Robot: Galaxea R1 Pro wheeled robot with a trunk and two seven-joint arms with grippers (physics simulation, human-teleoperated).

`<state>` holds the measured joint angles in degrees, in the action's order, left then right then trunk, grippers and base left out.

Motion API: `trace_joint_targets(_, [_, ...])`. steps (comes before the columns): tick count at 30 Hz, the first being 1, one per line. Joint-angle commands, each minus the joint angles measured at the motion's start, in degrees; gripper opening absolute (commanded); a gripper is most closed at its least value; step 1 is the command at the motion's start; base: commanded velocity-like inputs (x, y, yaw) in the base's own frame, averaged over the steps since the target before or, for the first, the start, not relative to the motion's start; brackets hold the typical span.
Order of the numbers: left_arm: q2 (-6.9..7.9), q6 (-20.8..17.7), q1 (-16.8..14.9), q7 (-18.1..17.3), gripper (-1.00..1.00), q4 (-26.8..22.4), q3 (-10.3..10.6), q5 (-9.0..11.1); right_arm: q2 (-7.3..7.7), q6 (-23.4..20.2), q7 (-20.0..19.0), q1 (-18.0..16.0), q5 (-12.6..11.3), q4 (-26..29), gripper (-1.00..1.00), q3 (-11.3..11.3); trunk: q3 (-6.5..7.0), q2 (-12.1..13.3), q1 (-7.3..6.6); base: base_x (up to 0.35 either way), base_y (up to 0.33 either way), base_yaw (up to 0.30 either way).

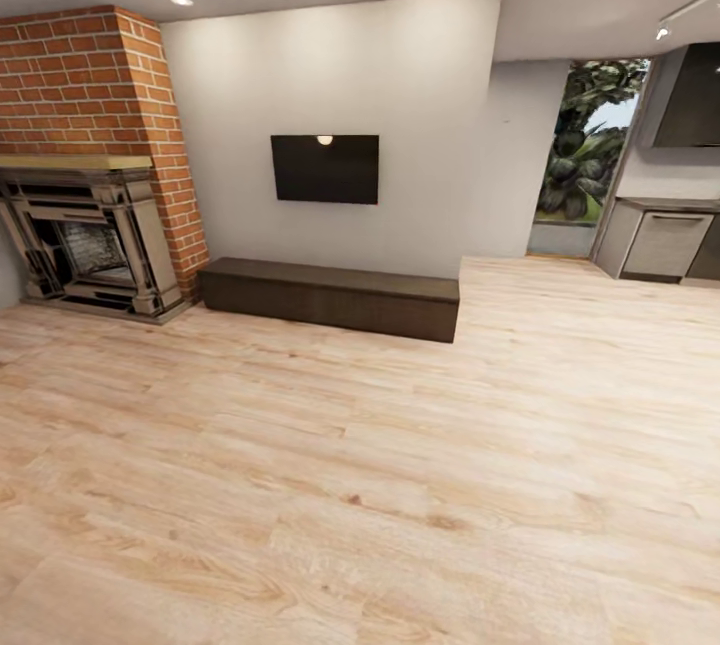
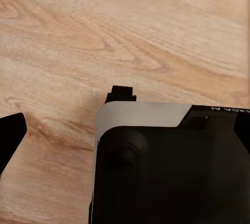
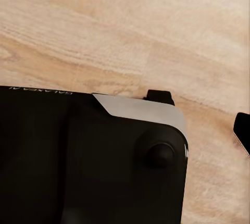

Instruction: Move the two storage containers from the living room to the garage. In the garage, place one container on the floor and stack the other container on top of it (either order is fine).

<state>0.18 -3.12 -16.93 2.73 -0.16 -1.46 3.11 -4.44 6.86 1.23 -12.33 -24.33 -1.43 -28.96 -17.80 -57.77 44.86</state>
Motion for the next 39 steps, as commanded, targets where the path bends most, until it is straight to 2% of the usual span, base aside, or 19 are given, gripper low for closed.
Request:
trace_joint_targets(1, [0.0,-0.2,0.0,0.1,1.0,0.0,-0.1,0.3,-0.04,0.2,0.1,-0.1,-0.5,-0.2,1.0,-0.5,-0.07,0.0,0.04,0.324,0.0,0.0])
trace_joint_targets(12, [0.0,-0.2,0.0,0.1,1.0,0.0,-0.1,0.3,-0.06,0.1,0.1,-0.1,-0.5,-0.2,1.0,-0.5,-0.16,0.0,0.04,0.324,0.0,0.035])
trace_joint_targets(39, [0.08,-0.2,0.0,0.1,1.0,0.0,-0.1,0.4,-0.04,0.3,0.1,-0.1,-0.4,-0.2,1.0,-0.5,-1.62,0.0,0.04,0.324,0.0,0.225])
